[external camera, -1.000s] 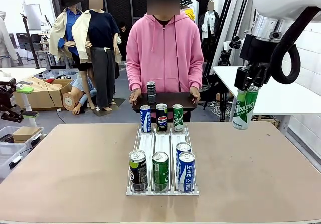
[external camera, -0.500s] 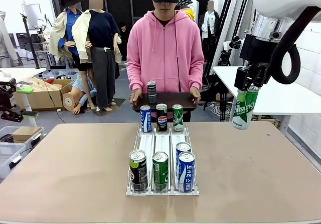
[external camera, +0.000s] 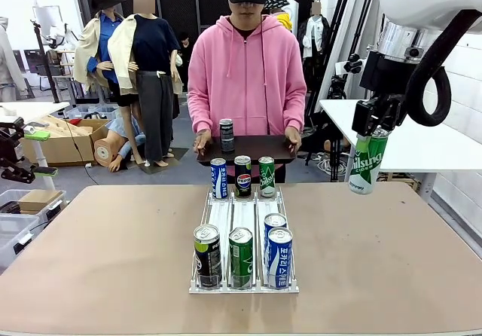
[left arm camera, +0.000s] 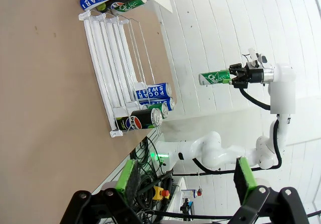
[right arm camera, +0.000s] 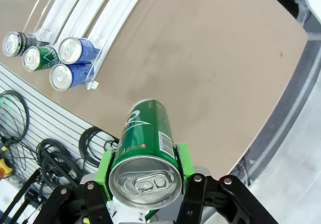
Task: Retrieve and hand over the desired beverage to the person.
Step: Place the picked can on the Handle tray extended by the person.
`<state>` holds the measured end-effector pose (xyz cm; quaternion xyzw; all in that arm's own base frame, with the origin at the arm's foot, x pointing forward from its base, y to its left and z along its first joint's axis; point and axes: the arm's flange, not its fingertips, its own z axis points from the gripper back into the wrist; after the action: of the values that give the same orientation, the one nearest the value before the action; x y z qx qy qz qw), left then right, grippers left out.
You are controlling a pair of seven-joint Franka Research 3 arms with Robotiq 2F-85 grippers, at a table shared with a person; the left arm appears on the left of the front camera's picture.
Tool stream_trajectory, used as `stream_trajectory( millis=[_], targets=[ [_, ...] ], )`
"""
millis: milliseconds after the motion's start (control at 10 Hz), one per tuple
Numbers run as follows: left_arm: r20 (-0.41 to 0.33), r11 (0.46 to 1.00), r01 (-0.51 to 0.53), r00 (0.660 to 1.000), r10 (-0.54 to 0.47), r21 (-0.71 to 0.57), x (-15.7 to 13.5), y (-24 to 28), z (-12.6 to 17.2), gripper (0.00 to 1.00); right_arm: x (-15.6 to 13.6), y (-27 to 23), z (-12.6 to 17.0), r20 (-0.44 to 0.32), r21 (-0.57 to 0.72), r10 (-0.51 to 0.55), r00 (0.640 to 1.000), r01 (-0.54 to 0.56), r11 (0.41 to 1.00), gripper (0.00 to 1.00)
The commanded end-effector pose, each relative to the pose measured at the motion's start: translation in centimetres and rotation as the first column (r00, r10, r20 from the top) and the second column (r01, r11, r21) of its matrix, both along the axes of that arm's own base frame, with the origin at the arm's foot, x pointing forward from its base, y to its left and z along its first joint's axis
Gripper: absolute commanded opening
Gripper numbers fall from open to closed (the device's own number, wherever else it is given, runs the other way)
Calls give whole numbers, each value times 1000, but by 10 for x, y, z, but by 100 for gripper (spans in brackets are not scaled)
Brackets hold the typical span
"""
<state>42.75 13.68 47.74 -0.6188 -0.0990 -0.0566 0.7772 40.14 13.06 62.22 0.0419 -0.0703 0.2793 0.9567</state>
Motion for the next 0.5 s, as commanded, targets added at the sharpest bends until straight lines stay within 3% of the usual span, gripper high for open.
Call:
stream_trajectory(
  millis=[0,400],
  targets=[
    [5,1000,-6,1000,6,1,-3,-1,2,100,1,0,3,5,3,-7,1000,7,1000,23],
    [5,1000,-6,1000,6,1,-3,-1,2,100,1,0,3,5,3,-7,1000,7,1000,23]
  ],
)
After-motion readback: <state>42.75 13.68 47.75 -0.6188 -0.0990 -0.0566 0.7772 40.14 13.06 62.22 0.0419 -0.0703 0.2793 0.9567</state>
